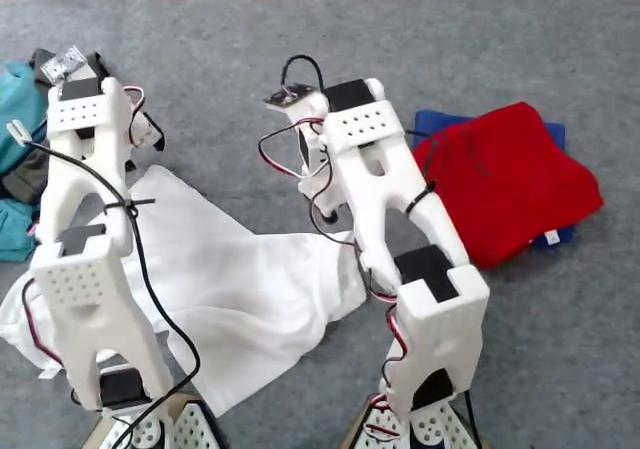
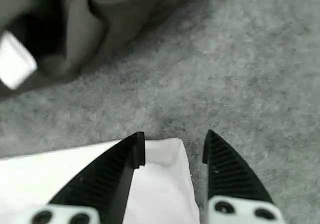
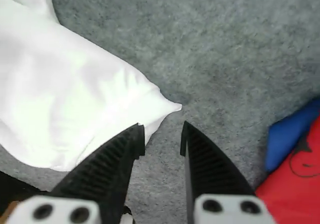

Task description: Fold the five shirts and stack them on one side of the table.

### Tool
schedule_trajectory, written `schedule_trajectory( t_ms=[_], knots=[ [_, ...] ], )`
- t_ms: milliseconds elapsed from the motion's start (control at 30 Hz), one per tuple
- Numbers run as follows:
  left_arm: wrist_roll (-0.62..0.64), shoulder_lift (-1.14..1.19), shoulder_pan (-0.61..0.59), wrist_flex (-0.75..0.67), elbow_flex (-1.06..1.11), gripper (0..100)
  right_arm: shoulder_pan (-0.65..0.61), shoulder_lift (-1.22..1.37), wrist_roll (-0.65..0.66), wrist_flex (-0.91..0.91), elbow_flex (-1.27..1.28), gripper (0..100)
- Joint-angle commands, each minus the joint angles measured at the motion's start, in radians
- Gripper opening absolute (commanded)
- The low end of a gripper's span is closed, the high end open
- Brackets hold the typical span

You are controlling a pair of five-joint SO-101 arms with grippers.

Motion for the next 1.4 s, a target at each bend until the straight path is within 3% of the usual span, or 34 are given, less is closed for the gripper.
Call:
schedule_trajectory(
  t_ms=[0,300,533,967,1167,1367],
  knots=[
    [0.089,0.052,0.016,0.126,-0.211,20,0.014,-0.054,0.097,0.005,-0.084,12.7],
    [0.186,0.282,0.067,0.336,-0.596,19,0.025,-0.054,0.132,0.009,-0.097,12.7],
    [0.189,0.436,0.067,0.413,-0.746,19,0.049,-0.054,0.132,0.003,-0.099,12.7],
    [0.186,0.471,0.064,0.417,-0.760,19,0.051,-0.008,0.133,0.002,-0.110,12.7],
    [0.178,0.307,0.038,0.419,-0.690,19,0.052,0.024,0.130,0.009,-0.150,12.7],
    [0.155,0.094,0.093,0.417,-0.519,19,0.052,0.024,0.132,0.009,-0.147,12.7]
  ],
)
